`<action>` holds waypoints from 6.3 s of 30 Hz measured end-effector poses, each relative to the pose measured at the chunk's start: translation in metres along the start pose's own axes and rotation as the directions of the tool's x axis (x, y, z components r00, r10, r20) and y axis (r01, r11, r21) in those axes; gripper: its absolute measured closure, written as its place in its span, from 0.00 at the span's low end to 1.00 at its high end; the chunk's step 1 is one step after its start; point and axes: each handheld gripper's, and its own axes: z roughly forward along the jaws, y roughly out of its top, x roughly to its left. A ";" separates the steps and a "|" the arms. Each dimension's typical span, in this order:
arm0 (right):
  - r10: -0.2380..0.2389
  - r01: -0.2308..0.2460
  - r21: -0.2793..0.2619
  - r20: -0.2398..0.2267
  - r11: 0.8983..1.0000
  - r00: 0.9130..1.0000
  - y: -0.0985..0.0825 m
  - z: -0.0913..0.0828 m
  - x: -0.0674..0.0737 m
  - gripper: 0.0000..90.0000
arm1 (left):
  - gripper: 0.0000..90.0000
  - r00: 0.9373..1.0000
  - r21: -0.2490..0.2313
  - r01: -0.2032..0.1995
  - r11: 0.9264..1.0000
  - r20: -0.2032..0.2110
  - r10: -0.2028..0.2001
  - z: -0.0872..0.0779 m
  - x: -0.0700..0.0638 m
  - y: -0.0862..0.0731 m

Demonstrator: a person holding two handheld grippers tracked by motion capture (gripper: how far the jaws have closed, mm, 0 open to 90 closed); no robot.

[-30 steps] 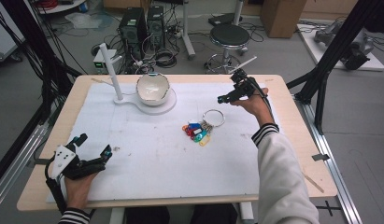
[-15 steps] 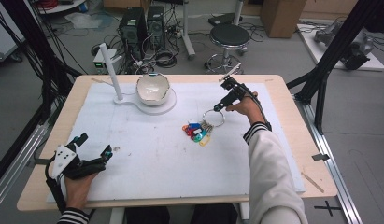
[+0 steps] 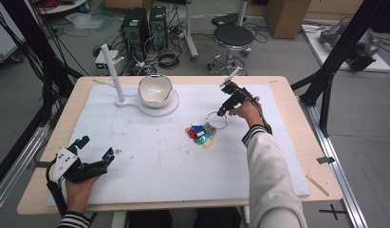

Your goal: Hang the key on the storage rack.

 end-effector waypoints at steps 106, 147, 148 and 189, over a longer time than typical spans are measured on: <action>0.054 -0.067 0.229 0.065 0.971 0.996 0.006 0.032 0.003 0.97 | 0.02 1.000 0.001 0.006 1.000 -0.004 -0.006 0.000 0.000 0.000; 0.055 -0.157 -0.227 -0.400 0.961 0.915 -0.021 -0.072 0.010 0.98 | 0.02 0.989 0.060 0.001 0.998 0.147 -0.010 0.025 0.003 0.066; 0.037 -0.150 -0.248 -0.408 0.957 0.912 -0.021 -0.074 0.011 0.98 | 0.02 0.988 0.062 -0.005 0.998 0.154 -0.005 0.026 0.003 0.069; -0.476 0.082 -0.635 -0.483 0.769 0.735 -0.026 -0.128 0.073 0.98 | 0.02 0.842 0.139 -0.153 0.978 0.537 0.055 0.098 -0.042 0.142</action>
